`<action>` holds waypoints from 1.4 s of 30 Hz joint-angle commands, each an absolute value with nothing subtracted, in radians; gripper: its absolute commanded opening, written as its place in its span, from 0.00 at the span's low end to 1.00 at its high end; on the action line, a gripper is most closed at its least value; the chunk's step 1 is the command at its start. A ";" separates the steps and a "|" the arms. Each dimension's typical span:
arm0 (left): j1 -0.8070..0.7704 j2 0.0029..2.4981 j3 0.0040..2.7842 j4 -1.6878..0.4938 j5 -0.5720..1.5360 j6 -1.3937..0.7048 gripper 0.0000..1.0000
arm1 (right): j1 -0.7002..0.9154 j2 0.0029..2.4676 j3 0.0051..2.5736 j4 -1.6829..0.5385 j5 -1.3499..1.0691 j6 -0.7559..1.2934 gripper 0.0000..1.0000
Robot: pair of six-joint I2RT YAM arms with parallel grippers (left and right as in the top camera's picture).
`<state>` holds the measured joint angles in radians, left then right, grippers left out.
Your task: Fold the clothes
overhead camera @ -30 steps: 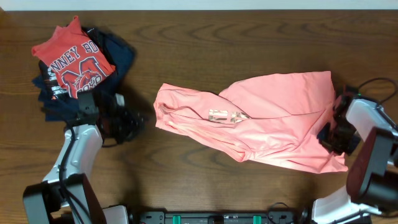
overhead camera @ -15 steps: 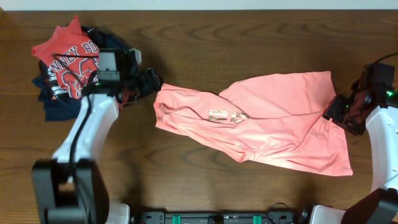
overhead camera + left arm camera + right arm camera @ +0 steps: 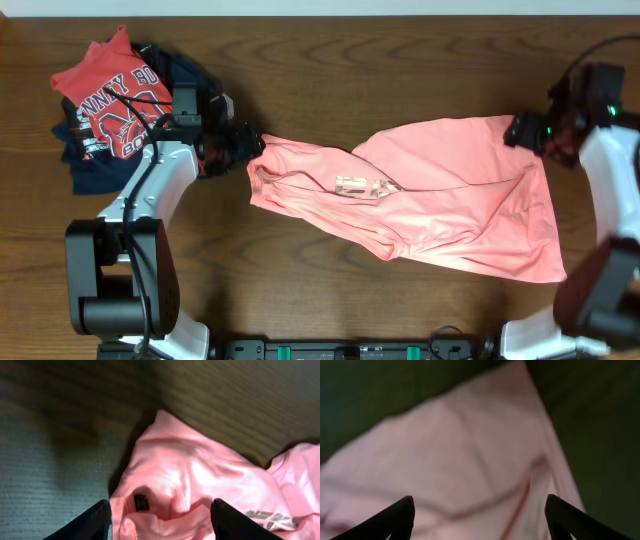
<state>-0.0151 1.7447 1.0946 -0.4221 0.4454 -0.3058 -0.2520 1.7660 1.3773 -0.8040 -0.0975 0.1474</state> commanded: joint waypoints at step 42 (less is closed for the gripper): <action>-0.067 1.730 1.113 -0.271 0.550 -0.321 0.61 | -0.293 2.148 1.608 -0.678 0.030 0.361 0.01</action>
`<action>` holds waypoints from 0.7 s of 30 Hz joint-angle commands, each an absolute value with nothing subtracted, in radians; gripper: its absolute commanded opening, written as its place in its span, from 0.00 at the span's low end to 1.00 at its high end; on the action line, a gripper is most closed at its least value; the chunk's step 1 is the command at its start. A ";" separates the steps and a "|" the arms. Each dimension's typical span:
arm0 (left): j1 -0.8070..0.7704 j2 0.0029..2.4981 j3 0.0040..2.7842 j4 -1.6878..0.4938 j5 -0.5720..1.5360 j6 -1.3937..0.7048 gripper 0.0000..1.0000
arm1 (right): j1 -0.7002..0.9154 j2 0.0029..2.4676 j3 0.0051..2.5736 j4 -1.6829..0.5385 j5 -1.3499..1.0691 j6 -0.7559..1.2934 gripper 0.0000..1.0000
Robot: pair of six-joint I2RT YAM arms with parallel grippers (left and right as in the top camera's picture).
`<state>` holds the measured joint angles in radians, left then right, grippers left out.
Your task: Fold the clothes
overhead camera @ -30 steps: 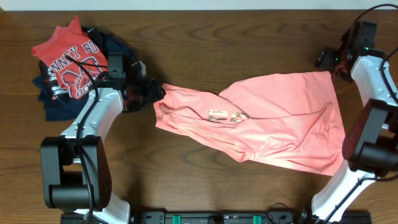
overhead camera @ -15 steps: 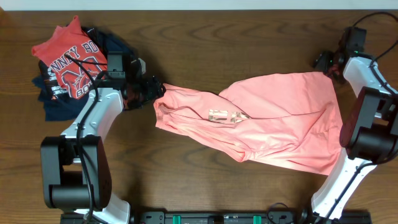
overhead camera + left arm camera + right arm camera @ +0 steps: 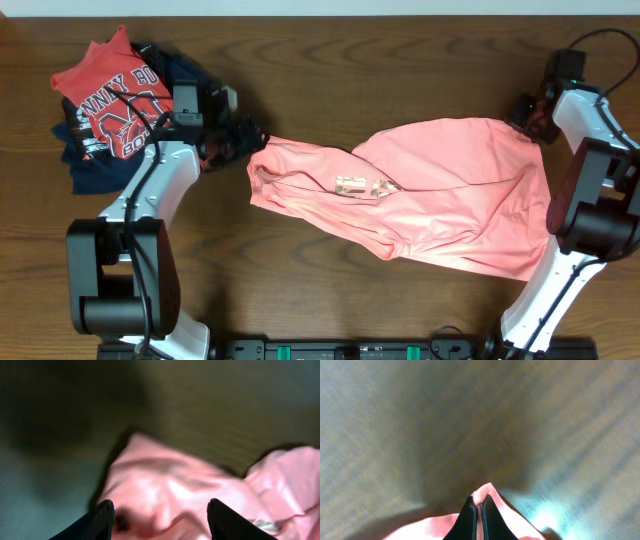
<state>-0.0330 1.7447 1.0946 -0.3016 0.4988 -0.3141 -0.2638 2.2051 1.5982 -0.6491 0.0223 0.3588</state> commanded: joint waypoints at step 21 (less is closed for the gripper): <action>-0.273 2.010 1.364 -0.244 0.577 -0.310 0.62 | -0.269 1.728 1.608 -1.274 0.052 0.290 0.01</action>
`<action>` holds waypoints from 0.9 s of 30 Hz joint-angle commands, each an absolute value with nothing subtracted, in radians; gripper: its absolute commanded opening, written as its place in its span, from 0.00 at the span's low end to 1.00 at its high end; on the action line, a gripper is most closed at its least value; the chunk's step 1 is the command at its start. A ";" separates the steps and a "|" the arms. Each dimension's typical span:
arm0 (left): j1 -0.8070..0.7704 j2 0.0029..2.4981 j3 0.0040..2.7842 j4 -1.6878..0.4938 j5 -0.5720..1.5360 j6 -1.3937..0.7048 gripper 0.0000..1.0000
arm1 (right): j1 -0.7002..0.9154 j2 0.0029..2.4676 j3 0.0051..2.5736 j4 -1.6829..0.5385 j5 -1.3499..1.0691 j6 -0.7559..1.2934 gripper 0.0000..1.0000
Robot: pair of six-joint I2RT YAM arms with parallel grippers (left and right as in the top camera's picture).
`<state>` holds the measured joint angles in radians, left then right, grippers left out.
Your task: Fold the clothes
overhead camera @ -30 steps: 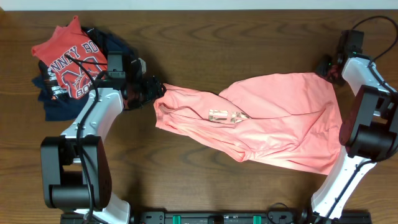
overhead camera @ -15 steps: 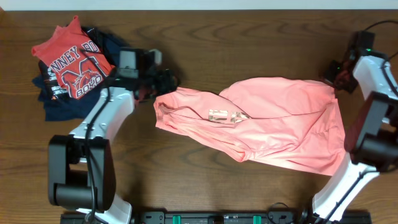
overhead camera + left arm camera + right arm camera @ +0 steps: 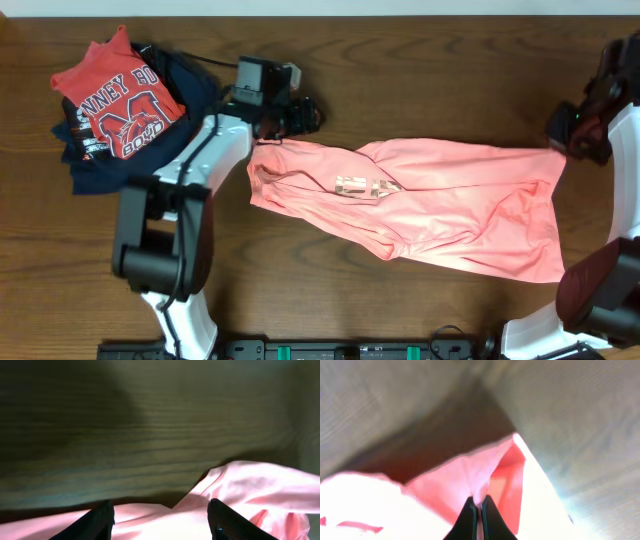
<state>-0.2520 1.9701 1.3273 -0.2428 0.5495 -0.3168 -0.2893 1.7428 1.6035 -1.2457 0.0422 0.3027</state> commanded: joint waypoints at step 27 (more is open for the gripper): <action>-0.501 2.220 1.412 -0.044 0.591 -0.311 0.72 | -0.182 1.728 1.606 -1.379 0.052 0.291 0.01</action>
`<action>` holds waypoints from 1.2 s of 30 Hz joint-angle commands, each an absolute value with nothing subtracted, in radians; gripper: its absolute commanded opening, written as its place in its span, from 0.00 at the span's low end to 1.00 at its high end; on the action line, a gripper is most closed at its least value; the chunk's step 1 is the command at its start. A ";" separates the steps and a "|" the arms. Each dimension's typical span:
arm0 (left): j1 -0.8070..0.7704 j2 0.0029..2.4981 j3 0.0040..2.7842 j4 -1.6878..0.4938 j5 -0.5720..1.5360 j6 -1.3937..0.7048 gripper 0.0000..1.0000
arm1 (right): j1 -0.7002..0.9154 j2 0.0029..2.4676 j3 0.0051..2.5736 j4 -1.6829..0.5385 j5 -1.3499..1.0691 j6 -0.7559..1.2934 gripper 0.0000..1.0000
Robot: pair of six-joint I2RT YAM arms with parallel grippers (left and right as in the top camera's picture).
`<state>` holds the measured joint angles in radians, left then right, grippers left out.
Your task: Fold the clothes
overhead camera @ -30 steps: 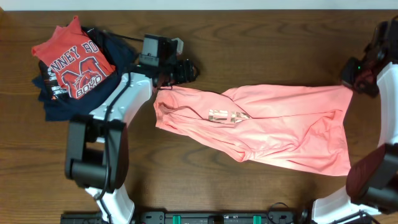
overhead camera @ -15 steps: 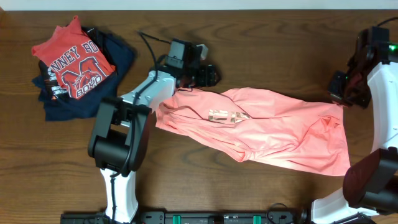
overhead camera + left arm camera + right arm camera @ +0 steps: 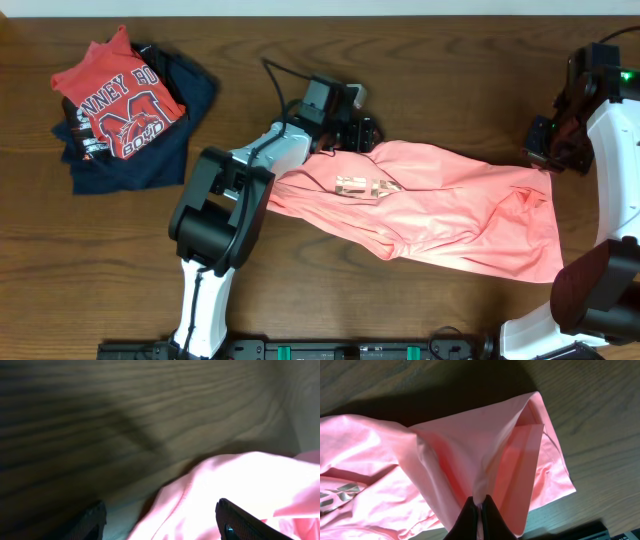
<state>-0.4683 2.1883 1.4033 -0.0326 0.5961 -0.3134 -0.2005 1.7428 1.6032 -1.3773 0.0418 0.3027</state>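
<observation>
A salmon-pink shirt (image 3: 440,205) with a pale chest print lies crumpled across the middle and right of the wooden table. My left gripper (image 3: 362,133) is at the shirt's upper left edge; in its wrist view the gripper (image 3: 160,520) is open, with the pink cloth (image 3: 235,495) between the fingers. My right gripper (image 3: 547,148) is at the shirt's top right corner. In its wrist view the gripper (image 3: 480,505) is shut on a pinched fold of the pink shirt (image 3: 485,450), which hangs lifted off the wood.
A pile of clothes lies at the table's back left: a red printed shirt (image 3: 112,88) on top of navy garments (image 3: 135,155). A black rail (image 3: 350,350) runs along the front edge.
My left gripper has moved right along the shirt's top edge, from near the left end to above the print. My right gripper has moved slightly down and inward with the corner still pinched.
Both grippers were open, the left at the shirt's left end, the right at the top right corner. Then the right was shut on that corner. It then held the corner farther right with the shirt stretched longer, while the left was farther right along the top edge each time.
</observation>
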 commanded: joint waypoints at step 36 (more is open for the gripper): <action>-0.478 2.167 1.412 0.038 0.723 -0.451 0.14 | -0.213 1.728 1.606 -1.377 0.152 0.299 0.01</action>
